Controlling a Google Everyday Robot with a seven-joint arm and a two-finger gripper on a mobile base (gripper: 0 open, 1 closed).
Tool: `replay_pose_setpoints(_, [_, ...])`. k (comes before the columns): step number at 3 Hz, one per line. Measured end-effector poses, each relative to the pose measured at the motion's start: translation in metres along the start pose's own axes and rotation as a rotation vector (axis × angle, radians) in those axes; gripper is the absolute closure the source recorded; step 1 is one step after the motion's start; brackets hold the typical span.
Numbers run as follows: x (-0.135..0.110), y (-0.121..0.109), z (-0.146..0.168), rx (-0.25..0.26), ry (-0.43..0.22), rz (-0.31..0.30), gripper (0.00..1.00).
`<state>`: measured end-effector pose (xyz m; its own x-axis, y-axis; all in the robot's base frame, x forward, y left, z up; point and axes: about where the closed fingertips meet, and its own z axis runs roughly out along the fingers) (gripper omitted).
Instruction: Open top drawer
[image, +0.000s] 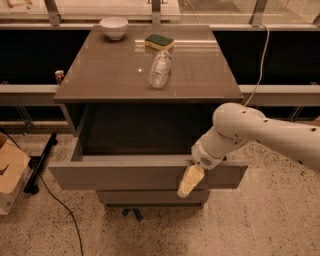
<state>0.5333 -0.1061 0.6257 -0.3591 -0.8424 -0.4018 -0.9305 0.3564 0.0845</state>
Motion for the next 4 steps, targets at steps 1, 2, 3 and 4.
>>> replay_pose_setpoints(1, [0.0, 0.0, 0.0, 0.0, 0.0, 0.0, 0.03])
replay_pose_setpoints(2, [-0.0006, 0.0002, -0.0014, 0.0, 0.0, 0.0, 0.25])
replay_pose_setpoints(3, [-0.0006, 0.0003, -0.0016, 0.0, 0.0, 0.0, 0.49])
replay_pose_setpoints(4, [-0.0006, 0.0003, -0.0016, 0.0, 0.0, 0.0, 0.72])
